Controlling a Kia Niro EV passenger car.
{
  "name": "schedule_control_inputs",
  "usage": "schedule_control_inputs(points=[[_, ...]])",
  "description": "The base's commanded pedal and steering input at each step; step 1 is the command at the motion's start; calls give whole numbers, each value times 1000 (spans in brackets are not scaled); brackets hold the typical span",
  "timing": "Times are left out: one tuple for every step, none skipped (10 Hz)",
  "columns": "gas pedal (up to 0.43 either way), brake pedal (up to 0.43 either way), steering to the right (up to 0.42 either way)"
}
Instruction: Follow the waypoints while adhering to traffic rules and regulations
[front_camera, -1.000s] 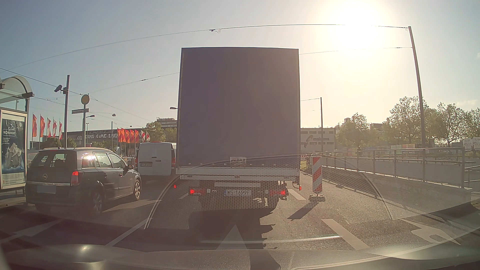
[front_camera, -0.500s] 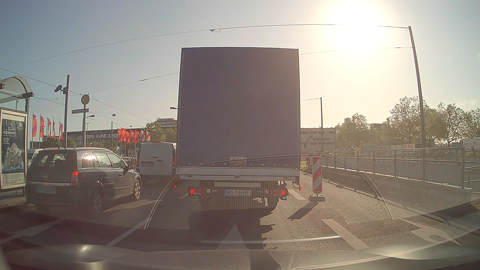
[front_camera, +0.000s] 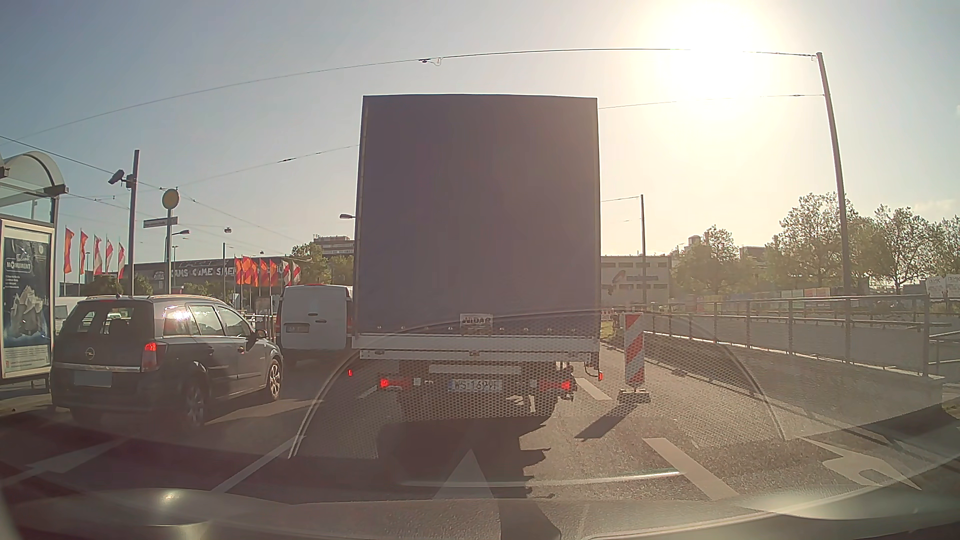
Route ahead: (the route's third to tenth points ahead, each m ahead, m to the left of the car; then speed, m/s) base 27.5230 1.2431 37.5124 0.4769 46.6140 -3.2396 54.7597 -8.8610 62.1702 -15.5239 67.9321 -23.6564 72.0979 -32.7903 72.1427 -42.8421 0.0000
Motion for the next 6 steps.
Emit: schedule_control_inputs(points=[[0, 0, 3], [0, 0, 2], [0, 0, 3], [0, 0, 2], [0, 0, 3], [0, 0, 3]])
